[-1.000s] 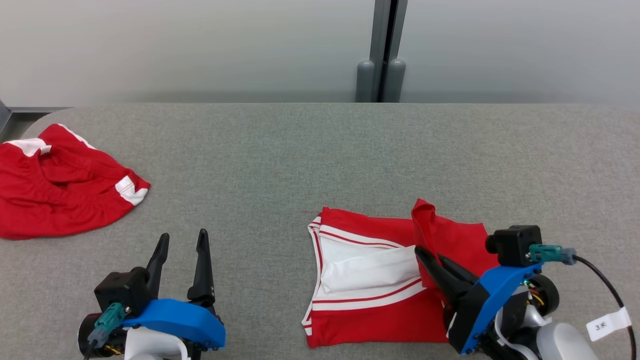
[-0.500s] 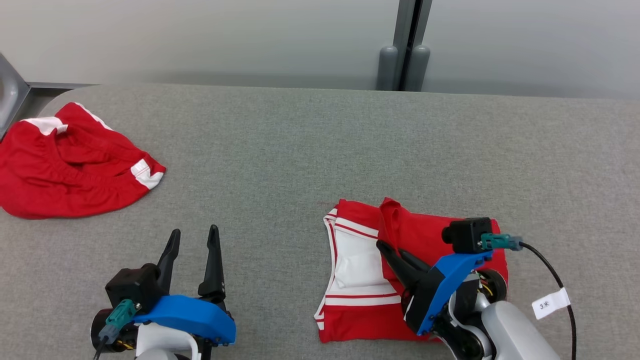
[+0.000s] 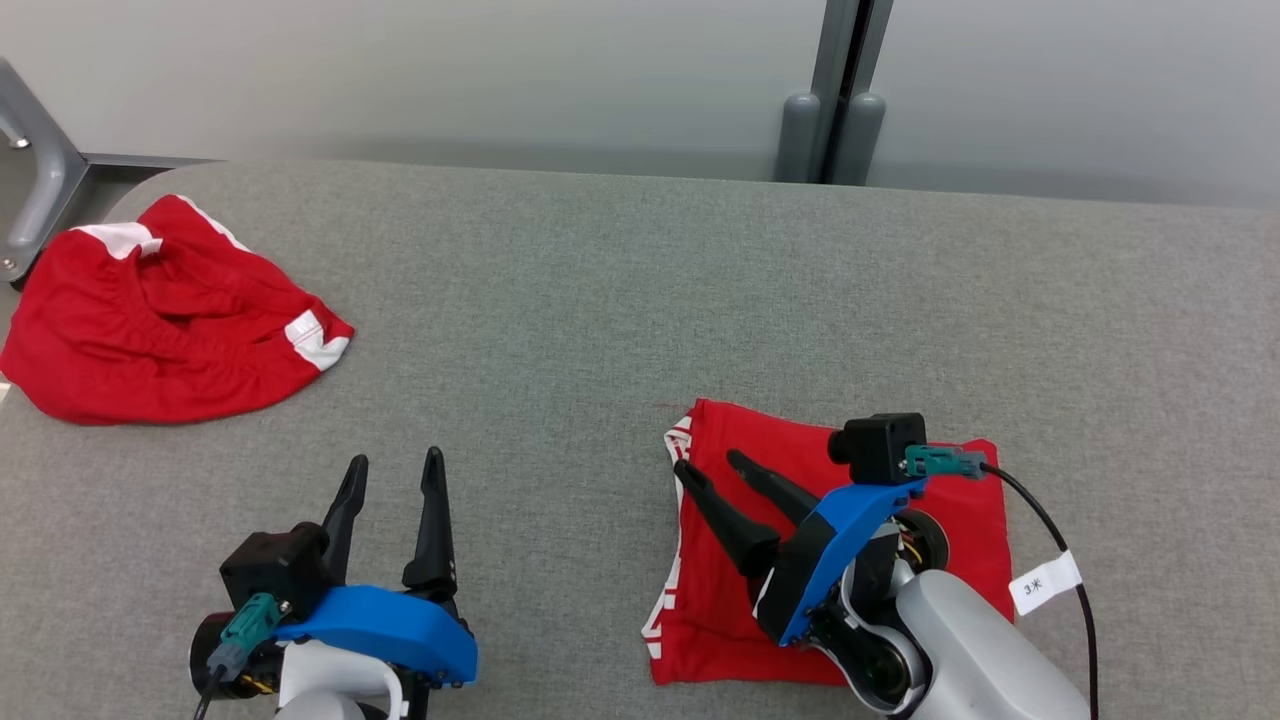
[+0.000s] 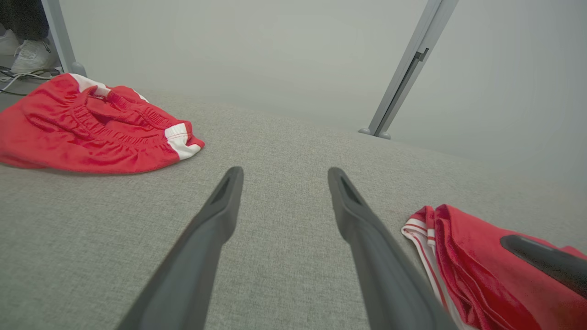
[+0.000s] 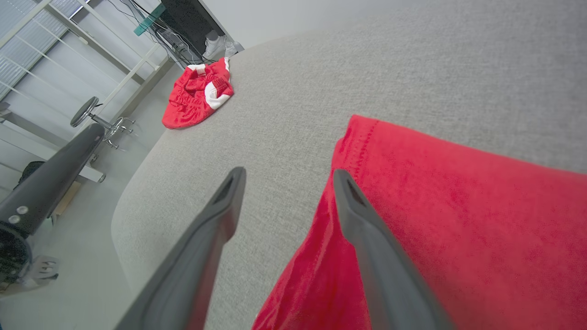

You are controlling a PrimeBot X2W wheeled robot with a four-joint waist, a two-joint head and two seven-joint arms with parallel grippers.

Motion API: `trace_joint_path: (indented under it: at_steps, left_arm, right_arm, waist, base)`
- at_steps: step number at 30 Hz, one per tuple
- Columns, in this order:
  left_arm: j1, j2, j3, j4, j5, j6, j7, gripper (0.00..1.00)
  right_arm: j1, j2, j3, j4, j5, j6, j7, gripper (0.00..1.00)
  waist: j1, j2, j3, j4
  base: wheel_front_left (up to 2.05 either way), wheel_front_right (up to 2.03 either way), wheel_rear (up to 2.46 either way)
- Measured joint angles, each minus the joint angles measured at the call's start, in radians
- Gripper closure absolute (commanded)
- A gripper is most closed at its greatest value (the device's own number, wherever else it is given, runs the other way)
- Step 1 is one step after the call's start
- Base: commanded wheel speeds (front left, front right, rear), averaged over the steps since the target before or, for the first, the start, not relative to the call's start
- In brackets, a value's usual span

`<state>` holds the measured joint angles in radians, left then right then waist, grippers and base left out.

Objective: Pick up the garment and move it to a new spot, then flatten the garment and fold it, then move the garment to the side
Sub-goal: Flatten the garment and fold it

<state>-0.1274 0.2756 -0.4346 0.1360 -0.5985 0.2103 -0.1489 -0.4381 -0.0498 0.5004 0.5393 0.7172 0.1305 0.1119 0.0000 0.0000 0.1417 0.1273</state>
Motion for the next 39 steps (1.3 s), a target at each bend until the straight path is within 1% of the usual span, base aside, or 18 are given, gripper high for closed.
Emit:
trace_joint_path:
  at_steps: [2, 5, 7, 9, 14, 21, 26, 32, 36, 39]
  left_arm:
    - [0.0, 0.0, 0.0, 0.002, -0.001, 0.0, -0.002, 0.0]
    - [0.0, 0.0, -0.003, 0.004, -0.003, 0.0, -0.002, 0.0]
    - [0.0, -0.001, -0.003, 0.004, -0.003, -0.001, -0.012, 0.0]
    - [0.0, -0.002, -0.004, 0.004, -0.003, -0.001, -0.018, 0.0]
    - [0.0, -0.004, -0.019, 0.01, 0.001, -0.001, -0.022, 0.0]
    - [-0.023, -0.027, -0.025, 0.043, 0.008, -0.006, -0.05, 0.0]
    - [-0.028, -0.04, -0.025, 0.094, 0.008, -0.013, -0.073, 0.0]
    - [-0.016, -0.051, -0.03, 0.159, 0.013, -0.023, -0.091, 0.0]
    - [-0.005, -0.056, -0.033, 0.184, 0.02, -0.026, -0.099, 0.0]
    - [0.001, -0.056, -0.034, 0.193, 0.024, -0.026, -0.1, 0.0]
  right_arm:
    - [-0.012, 0.0, 0.013, 0.0, 0.015, 0.0, -0.025, 0.0]
    - [-0.02, 0.0, 0.022, -0.002, 0.009, 0.0, -0.065, 0.0]
    - [-0.031, 0.0, 0.017, -0.014, -0.012, 0.0, -0.1, 0.0]
    - [-0.034, 0.001, -0.005, -0.013, -0.063, 0.0, -0.136, 0.0]
    - [-0.032, -0.019, -0.11, -0.01, -0.222, 0.0, -0.224, 0.0]
    - [0.05, -0.026, -0.303, -0.05, -0.384, 0.0, -0.28, 0.0]
    - [0.151, -0.022, -0.433, -0.111, -0.463, 0.0, -0.272, 0.0]
    - [0.268, -0.014, -0.536, -0.214, -0.558, 0.0, -0.259, 0.0]
    - [0.33, -0.005, -0.573, -0.282, -0.595, 0.0, -0.244, 0.0]
    - [0.361, -0.003, -0.571, -0.306, -0.595, 0.0, -0.239, 0.0]
  waist:
    - [0.0, 0.0, -0.003, -0.001]
    - [0.0, 0.0, -0.007, -0.009]
    - [0.0001, 0.0, -0.011, -0.015]
    - [0.0, 0.0, -0.016, -0.022]
    - [0.0, 0.0, -0.033, -0.042]
    - [0.0, 0.0, -0.064, -0.067]
    - [-0.0001, 0.0, -0.095, -0.082]
    - [-0.0002, 0.0, -0.129, -0.098]
    - [-0.0002, -0.0001, -0.145, -0.108]
    - [-0.0001, 0.0, -0.15, -0.116]
  base:
    - [0.0, 0.0, 0.0]
    - [0.0, 0.0, 0.0]
    - [0.0, 0.0, 0.0]
    - [0.0, 0.0, 0.0]
    - [0.0, 0.0, 0.0]
    - [0.0, 0.0, 0.0]
    - [0.0, 0.0, 0.0]
    - [0.0, 0.0, 0.0]
    - [0.0, 0.0, 0.0]
    - [0.0, 0.0, 0.0]
